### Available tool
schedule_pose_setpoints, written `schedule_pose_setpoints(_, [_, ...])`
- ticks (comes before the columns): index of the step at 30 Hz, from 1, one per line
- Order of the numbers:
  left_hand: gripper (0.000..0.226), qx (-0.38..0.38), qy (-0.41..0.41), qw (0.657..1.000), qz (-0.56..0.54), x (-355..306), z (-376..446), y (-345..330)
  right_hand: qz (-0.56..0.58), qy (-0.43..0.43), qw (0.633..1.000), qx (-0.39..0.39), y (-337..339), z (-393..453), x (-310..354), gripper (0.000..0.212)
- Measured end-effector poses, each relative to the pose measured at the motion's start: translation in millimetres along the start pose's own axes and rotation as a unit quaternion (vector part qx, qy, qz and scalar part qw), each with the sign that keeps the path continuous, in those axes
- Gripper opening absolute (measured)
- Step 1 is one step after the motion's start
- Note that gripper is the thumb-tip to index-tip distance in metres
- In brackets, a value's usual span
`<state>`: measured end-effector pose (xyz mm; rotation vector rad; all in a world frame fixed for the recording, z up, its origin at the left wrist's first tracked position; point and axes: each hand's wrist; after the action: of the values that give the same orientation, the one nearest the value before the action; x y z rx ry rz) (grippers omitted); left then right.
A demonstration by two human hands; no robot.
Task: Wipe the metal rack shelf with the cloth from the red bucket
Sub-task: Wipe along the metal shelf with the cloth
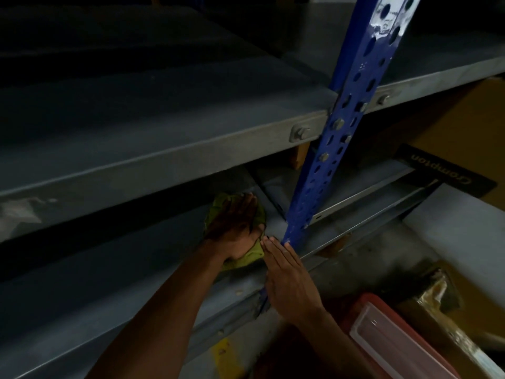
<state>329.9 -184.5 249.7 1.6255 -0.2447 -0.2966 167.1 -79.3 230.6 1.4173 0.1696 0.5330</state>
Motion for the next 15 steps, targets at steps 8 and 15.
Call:
schedule_pose_setpoints(8, [0.062,-0.003,-0.044,0.999,-0.011,-12.5,-10.7,6.8,-0.029,-0.022,0.999,0.008,3.9,-4.8,-5.3,0.065])
schedule_pose_setpoints(15, [0.063,-0.051,-0.077,0.995,-0.024,-21.5,-35.2,1.9,0.001,-0.025,1.0,0.012,1.9,-13.8,-6.2,0.065])
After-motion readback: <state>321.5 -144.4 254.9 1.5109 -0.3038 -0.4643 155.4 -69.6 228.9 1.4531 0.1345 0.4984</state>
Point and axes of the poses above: each hand's wrist, its own z-axis towards the middle knuckle, its own y-axis out of the back of the hand, x = y × z, and after that the axes turned 8 degrees about z, right-handed
